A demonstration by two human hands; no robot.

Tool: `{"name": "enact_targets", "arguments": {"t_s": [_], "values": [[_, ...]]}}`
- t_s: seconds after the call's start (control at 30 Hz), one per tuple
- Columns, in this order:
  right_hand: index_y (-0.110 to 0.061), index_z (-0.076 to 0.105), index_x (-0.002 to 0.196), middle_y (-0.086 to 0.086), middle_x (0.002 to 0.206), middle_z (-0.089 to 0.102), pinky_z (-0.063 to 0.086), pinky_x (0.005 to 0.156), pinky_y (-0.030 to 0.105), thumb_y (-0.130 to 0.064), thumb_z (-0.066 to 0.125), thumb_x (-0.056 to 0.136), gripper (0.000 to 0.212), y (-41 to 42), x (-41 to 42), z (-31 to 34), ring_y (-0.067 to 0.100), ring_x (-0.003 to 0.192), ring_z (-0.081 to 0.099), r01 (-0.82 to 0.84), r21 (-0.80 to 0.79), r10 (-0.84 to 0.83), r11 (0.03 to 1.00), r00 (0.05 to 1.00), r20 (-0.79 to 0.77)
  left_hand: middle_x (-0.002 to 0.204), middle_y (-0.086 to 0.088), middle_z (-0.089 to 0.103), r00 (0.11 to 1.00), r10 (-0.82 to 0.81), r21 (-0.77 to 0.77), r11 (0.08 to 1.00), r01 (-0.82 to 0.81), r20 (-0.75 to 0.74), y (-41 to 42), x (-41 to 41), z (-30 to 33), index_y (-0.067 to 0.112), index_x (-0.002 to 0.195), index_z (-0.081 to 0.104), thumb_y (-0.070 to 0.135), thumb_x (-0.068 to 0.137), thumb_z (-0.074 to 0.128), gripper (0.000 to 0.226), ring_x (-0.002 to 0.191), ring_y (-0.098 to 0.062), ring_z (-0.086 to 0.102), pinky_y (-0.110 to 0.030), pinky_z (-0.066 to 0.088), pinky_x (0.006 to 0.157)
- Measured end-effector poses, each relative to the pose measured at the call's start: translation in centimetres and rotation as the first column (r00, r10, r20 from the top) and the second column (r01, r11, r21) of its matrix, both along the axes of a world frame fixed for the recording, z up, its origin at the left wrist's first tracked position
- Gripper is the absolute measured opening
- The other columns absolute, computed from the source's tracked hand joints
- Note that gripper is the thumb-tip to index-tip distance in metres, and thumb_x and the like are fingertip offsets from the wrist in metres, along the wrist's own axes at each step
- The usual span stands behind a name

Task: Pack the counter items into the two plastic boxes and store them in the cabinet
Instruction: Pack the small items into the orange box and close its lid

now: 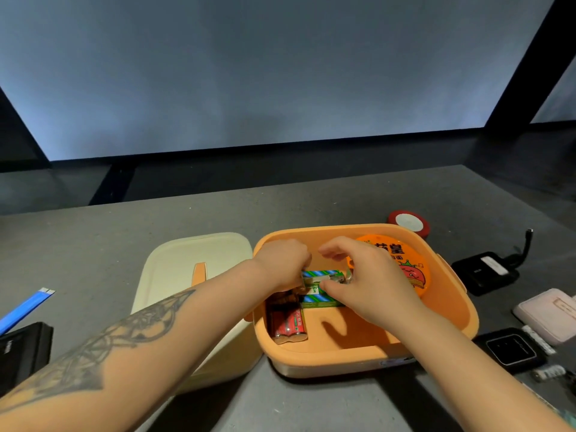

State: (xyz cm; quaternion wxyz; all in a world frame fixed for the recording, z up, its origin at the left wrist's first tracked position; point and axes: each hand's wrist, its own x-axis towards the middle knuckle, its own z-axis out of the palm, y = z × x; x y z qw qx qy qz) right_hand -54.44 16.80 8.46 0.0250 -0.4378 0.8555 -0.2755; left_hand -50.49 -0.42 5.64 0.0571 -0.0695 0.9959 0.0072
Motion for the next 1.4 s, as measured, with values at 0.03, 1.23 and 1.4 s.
{"name": "enact_targets", "arguments": {"t_s": [0.03, 1.23, 1.4], "values": [[-0.037, 0.059, 0.115, -0.019, 0.112, 0.062, 0.050, 0.087, 0.027, -0.030, 0.076, 0.076, 0.043, -0.1, 0.1, 0.1, 0.001, 0.105, 0.055, 0.001, 0.002, -0.001, 1.000, 1.000, -0.001, 0.113, -0.001, 0.063, 0.998, 0.031, 0.048, 0.998, -0.028, -0.062, -0.1, 0.7, 0.5, 0.020, 0.115, 0.063, 0.027, 0.084, 0.063, 0.031, 0.101, -0.022, 0.059, -0.036, 0.052, 0.083], [-0.017, 0.030, 0.141, 0.001, 0.136, 0.036, 0.044, 0.095, 0.037, -0.060, 0.075, 0.065, 0.098, -30.7, 33.3, -11.7, 0.022, 0.129, 0.032, -0.239, 0.154, 0.208, 0.959, 0.959, 0.190, 0.120, 0.007, 0.054, 0.072, 0.953, 0.577, 0.237, -0.781, -0.294, -16.6, 46.8, -9.1, 0.026, 0.117, 0.058, 0.037, 0.075, 0.071, 0.045, 0.112, -0.016, 0.046, -0.033, 0.041, 0.089], [-0.024, 0.036, 0.137, 0.000, 0.127, 0.040, 0.043, 0.092, 0.034, -0.053, 0.076, 0.062, 0.089, -31.8, 32.4, -12.5, 0.021, 0.122, 0.036, -0.227, 0.129, 0.199, 0.965, 0.960, 0.197, 0.131, 0.006, 0.042, 0.119, 0.948, 0.531, 0.267, -0.804, -0.296, -19.1, 45.6, -10.3, 0.025, 0.131, 0.046, 0.045, 0.071, 0.070, 0.067, 0.120, -0.016, 0.034, -0.035, 0.040, 0.092]]}}
